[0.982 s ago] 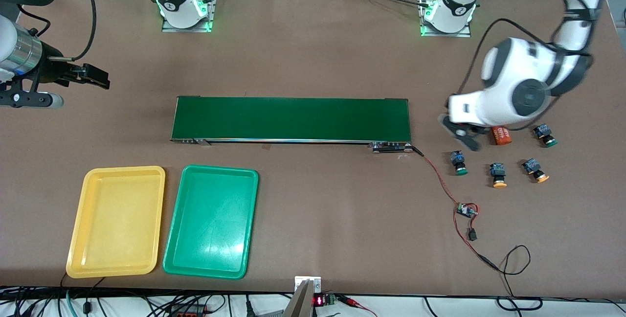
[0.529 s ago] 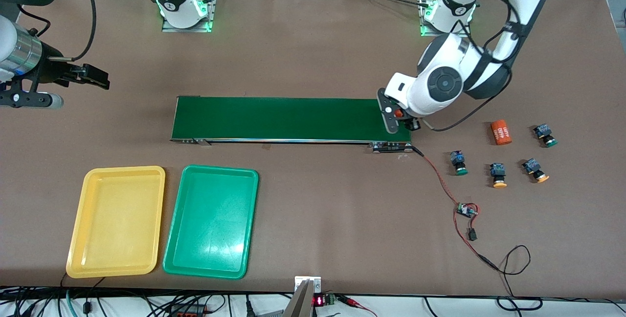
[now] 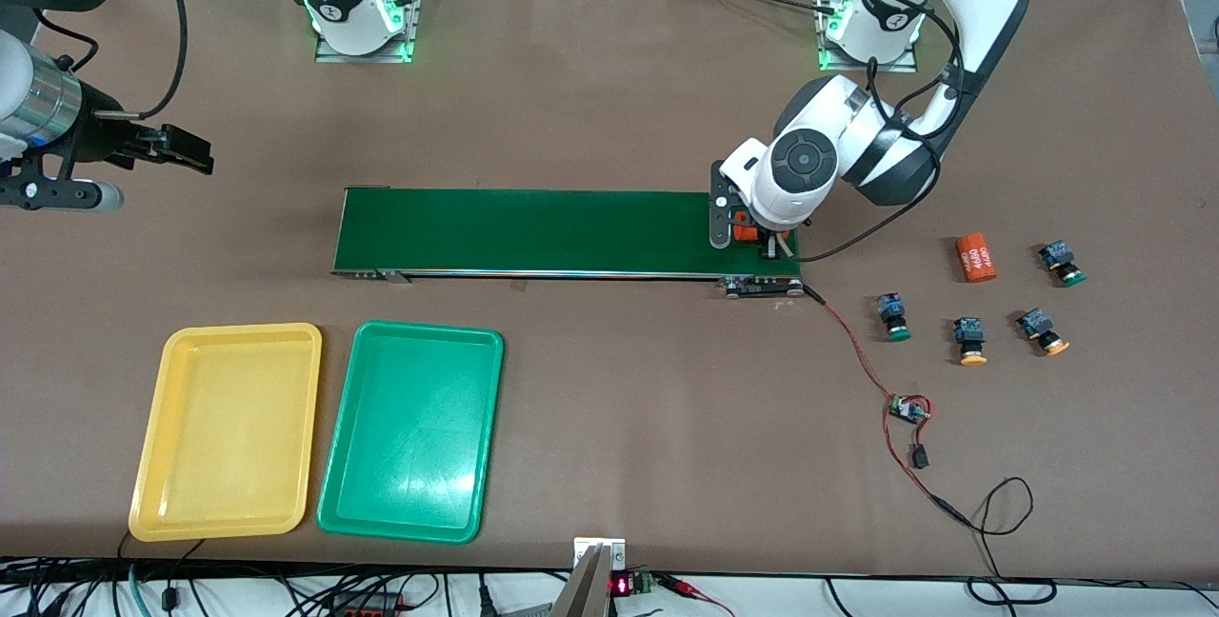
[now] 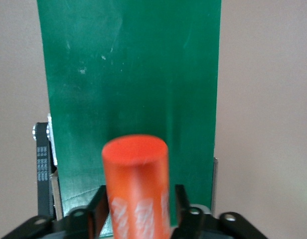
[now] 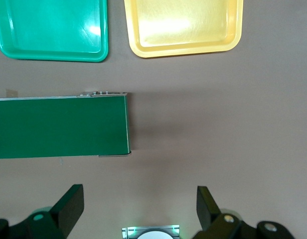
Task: Sort buttons by color to trays
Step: 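Carry the battery with the left gripper onto the conveyor and release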
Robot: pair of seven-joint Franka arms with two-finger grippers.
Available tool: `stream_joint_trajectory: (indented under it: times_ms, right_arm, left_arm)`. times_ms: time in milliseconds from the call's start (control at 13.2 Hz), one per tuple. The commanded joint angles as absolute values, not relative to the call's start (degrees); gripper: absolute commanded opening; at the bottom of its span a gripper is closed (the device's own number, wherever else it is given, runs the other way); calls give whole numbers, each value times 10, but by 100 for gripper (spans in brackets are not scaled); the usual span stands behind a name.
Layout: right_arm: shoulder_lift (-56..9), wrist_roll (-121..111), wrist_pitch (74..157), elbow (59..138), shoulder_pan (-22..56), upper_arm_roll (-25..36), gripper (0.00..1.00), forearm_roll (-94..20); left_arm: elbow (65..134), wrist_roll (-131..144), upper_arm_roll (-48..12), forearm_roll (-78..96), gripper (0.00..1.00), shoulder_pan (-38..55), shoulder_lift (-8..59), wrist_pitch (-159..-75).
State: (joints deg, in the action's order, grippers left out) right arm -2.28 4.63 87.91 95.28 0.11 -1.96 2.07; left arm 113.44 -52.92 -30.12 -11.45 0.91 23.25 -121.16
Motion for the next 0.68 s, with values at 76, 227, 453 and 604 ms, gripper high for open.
stream_joint_trajectory:
  times_ms: [76, 227, 453, 604]
  right_arm:
    - [-18, 54, 882, 955, -1, -21, 100, 18]
    - [-18, 54, 882, 955, -1, -21, 100, 18]
    - [-18, 54, 882, 955, -1, -21, 100, 18]
    - [-18, 54, 882, 955, -1, -21, 100, 18]
  left_arm:
    - [1101, -492, -303, -125, 100, -1, 232, -1171]
    - [1068, -439, -303, -120, 100, -24, 231, -1121]
    - [1017, -321, -302, -117, 100, -68, 234, -1057]
    - [1002, -246, -299, -110, 100, -109, 236, -1057]
